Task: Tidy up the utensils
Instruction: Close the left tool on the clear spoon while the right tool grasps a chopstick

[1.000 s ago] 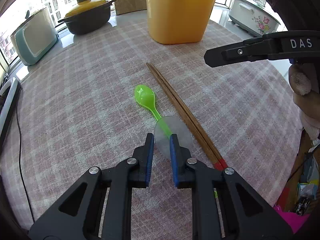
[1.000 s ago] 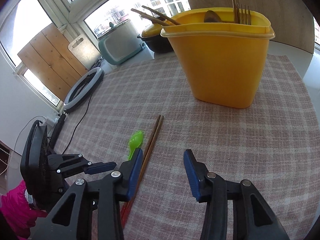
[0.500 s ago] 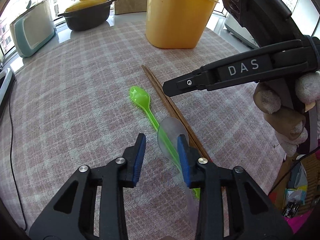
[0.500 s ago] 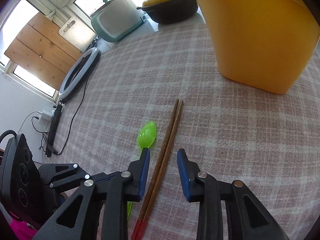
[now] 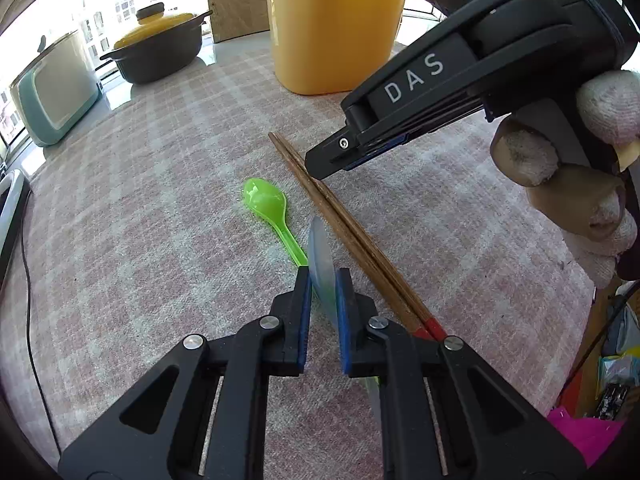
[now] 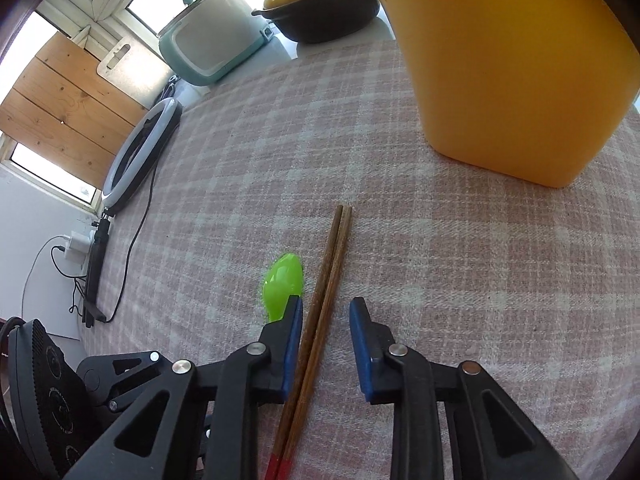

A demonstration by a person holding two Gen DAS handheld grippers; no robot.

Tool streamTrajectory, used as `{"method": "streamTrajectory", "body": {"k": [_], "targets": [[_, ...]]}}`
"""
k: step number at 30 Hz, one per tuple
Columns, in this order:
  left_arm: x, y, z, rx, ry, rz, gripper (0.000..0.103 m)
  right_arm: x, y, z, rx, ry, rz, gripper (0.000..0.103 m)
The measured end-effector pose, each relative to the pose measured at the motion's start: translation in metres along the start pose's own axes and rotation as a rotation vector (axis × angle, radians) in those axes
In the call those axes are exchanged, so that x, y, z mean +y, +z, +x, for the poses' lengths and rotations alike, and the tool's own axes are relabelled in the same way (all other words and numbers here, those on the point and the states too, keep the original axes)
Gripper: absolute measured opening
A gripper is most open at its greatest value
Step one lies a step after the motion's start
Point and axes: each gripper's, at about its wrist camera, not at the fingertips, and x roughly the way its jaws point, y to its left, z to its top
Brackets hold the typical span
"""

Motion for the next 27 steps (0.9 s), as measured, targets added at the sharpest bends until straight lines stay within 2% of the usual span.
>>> {"method": "streamTrajectory", "body": {"k": [9,14,18,27], "targets": [[0.024,-0.001,-0.008,-0.011,0.001,-0.083,0.003,0.006,0.004,0.013,0.038,-0.05,-0.022,0.013],[0.041,-0.005,-0.008,-0.007,0.004,-0.128,0.003,0.009,0.011,0.017,0.047,-0.07,-0.027,0.012],[0.05,-0.006,-0.01,-0.009,0.015,-0.145,0.003,0.01,0.013,0.018,0.081,-0.091,-0.056,0.006],[0.061,-0.005,-0.007,-0.009,-0.006,-0.191,0.003,0.023,0.022,0.025,0.083,-0.148,-0.105,0.007]]}}
